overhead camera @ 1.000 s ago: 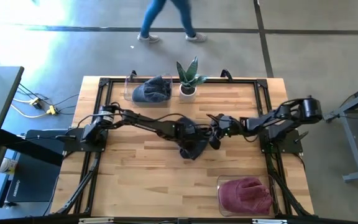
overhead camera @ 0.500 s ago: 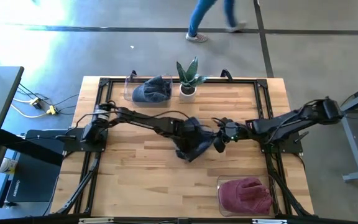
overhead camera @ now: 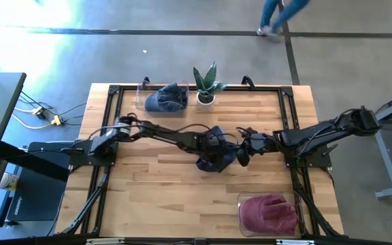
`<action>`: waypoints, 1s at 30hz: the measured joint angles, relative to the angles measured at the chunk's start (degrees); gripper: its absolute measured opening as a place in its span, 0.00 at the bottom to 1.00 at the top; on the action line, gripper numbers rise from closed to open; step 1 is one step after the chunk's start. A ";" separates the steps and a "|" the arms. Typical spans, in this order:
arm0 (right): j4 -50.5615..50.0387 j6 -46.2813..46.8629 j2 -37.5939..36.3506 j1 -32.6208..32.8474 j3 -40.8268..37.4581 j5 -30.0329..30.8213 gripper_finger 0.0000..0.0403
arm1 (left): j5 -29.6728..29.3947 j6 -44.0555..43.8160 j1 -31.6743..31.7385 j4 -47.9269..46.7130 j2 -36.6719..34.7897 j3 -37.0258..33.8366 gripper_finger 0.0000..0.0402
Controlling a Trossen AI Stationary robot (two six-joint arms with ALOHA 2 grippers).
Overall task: Pick & Place hat
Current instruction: Put the blue cap into the top transparent bin
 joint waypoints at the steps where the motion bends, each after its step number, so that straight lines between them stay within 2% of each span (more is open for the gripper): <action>1: -0.82 0.26 -0.81 0.32 0.00 0.00 0.01 | -0.34 -0.91 0.31 0.68 1.20 0.11 0.00; 7: -4.51 5.01 -5.55 1.96 0.01 0.16 0.02 | 1.25 -1.05 0.49 -0.27 1.49 0.74 0.00; 13: -10.75 4.89 -6.06 2.19 0.00 1.77 0.03 | 6.06 5.66 -0.37 -13.04 -5.24 6.09 0.00; 16: -11.60 4.69 -5.69 1.80 0.00 1.84 0.04 | 2.13 7.04 -1.94 -26.50 -6.38 8.27 0.00; 19: -11.65 4.40 -5.72 1.74 0.00 2.01 0.03 | -3.50 1.46 -3.74 -32.54 -6.93 8.69 0.00; 21: -11.63 4.25 -5.77 1.74 0.00 2.32 0.02 | -2.20 -0.14 -4.57 -35.29 -9.03 6.89 0.03; 25: -11.00 3.31 -5.75 1.74 0.00 3.07 0.02 | 5.43 -2.91 -4.63 -30.44 -10.03 3.26 0.17; 27: -10.30 2.96 -5.76 1.74 0.00 3.19 0.03 | 6.16 -4.27 -4.31 -32.05 -9.48 2.09 0.29; 30: -10.03 2.75 -5.75 1.74 0.00 3.06 0.04 | 9.31 -6.00 -3.08 -29.32 -9.31 1.59 0.49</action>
